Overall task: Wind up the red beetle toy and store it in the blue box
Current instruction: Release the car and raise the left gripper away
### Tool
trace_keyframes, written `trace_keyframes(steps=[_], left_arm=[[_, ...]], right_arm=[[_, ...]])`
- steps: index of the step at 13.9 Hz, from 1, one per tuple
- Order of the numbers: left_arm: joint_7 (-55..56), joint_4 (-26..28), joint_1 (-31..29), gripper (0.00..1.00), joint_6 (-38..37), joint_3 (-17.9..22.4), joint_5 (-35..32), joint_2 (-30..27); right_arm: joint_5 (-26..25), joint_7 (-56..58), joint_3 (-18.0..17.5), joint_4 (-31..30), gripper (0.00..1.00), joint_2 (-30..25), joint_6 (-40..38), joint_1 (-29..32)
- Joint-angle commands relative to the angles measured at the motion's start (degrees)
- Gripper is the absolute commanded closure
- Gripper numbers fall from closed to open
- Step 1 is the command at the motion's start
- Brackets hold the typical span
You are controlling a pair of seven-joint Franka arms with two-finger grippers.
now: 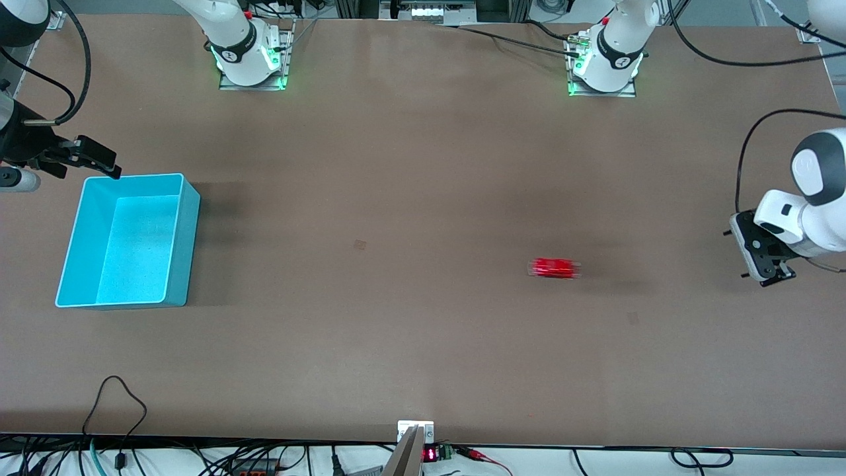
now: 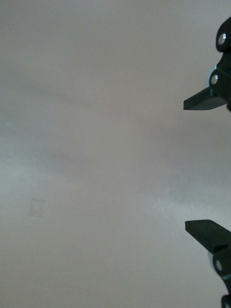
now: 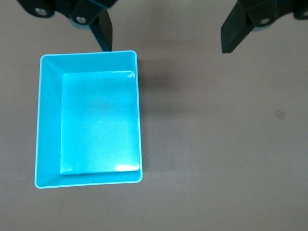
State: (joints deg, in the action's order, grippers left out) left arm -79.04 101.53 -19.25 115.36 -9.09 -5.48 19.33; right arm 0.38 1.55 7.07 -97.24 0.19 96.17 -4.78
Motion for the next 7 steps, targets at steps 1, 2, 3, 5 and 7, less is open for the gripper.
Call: trace_keyframes(steps=[1, 2, 3, 5, 7], left_arm=[[9.23, -2.64, -0.26, 0.00, -8.10, -2.94, -0.50, -1.92], [12.48, -4.66, -0.26, 0.00, -11.61, -3.74, -0.50, -1.92], [15.12, -6.33, -0.26, 0.00, -14.34, -3.92, -0.59, -1.92], [19.17, -8.89, 0.61, 0.00, -19.97, -4.01, -0.59, -2.19], [24.52, -9.95, 1.40, 0.00, -22.19, -4.97, -0.50, -3.59]], right_arm=[[-0.56, -0.15, 0.05, 1.26, 0.00, 0.43, -0.37, 0.04], [-0.56, -0.15, 0.05, 1.26, 0.00, 0.43, -0.37, 0.04], [-0.56, -0.15, 0.05, 1.26, 0.00, 0.43, -0.37, 0.04], [-0.56, -0.15, 0.05, 1.26, 0.00, 0.43, -0.37, 0.13], [-0.56, -0.15, 0.05, 1.26, 0.00, 0.43, -0.37, 0.13]])
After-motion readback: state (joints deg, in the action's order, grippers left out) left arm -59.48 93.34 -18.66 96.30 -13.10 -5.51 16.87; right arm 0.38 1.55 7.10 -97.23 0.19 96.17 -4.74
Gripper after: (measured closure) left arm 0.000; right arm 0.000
